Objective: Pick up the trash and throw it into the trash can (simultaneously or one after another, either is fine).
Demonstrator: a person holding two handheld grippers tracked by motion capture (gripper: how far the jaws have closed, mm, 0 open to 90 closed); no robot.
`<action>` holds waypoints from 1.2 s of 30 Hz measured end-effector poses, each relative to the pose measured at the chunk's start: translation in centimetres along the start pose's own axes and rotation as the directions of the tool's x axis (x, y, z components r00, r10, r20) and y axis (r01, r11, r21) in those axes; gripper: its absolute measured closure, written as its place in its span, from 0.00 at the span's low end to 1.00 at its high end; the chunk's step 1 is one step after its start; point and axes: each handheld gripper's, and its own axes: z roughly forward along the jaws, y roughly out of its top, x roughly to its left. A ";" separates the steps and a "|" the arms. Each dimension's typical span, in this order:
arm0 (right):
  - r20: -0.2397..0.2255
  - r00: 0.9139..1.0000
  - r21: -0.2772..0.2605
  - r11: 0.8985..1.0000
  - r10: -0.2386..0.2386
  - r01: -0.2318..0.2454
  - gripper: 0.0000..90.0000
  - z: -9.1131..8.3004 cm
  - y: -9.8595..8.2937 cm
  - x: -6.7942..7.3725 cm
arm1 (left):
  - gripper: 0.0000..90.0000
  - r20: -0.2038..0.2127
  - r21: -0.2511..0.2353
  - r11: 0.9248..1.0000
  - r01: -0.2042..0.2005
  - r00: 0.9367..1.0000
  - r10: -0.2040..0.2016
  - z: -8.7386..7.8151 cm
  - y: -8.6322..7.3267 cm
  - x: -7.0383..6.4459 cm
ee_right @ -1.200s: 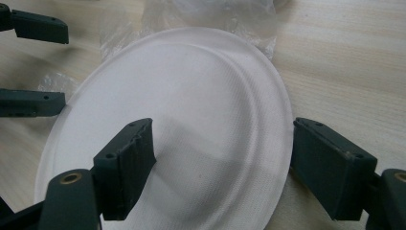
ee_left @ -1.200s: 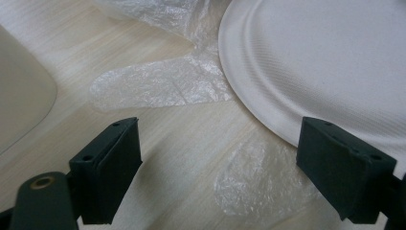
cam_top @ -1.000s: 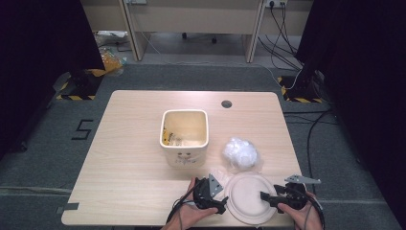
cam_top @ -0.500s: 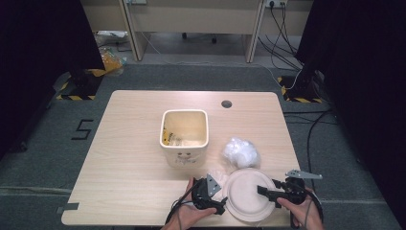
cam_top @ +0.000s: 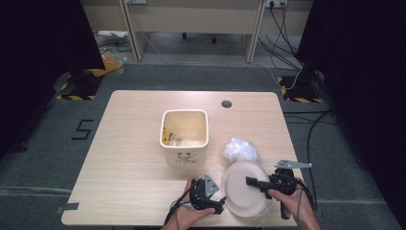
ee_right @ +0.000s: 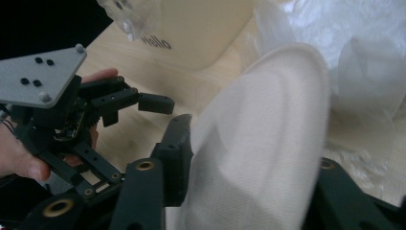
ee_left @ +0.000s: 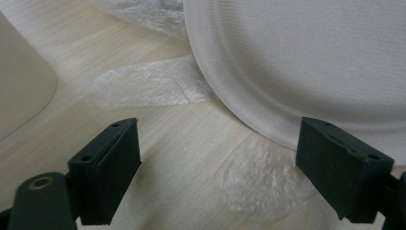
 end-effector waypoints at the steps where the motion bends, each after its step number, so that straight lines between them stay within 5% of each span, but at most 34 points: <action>1: -0.013 1.000 -0.006 1.000 0.003 -0.003 0.76 0.0 0.1 0.0 | 0.16 0.016 -0.008 1.000 0.017 1.000 -0.017 -0.4 -0.2 0.4; 11: -0.140 0.990 -0.060 0.998 0.012 -0.021 0.92 0.5 1.5 0.6 | 0.16 0.003 -0.019 0.998 0.057 0.998 -0.057 -3.3 -1.5 2.9; 19: -0.190 0.982 -0.097 0.995 -0.015 -0.004 0.94 0.6 2.9 1.7 | 0.16 -0.065 0.000 0.997 0.076 0.995 -0.076 -5.4 -3.1 5.8; 28: -0.207 0.978 -0.128 0.992 -0.033 0.007 0.94 0.5 5.7 1.9 | 0.16 -0.136 -0.004 0.988 0.156 0.979 -0.155 -8.1 -5.2 10.0; 29: -0.210 0.977 -0.126 0.992 -0.034 0.007 0.94 0.5 6.0 1.9 | 0.16 -0.152 -0.011 0.984 0.179 0.972 -0.179 -8.3 -5.8 10.6; 36: -0.223 0.974 -0.134 0.991 -0.038 0.008 0.94 0.5 7.4 2.1 | 0.16 -0.191 0.029 0.983 0.183 0.966 -0.175 -8.4 -7.3 11.8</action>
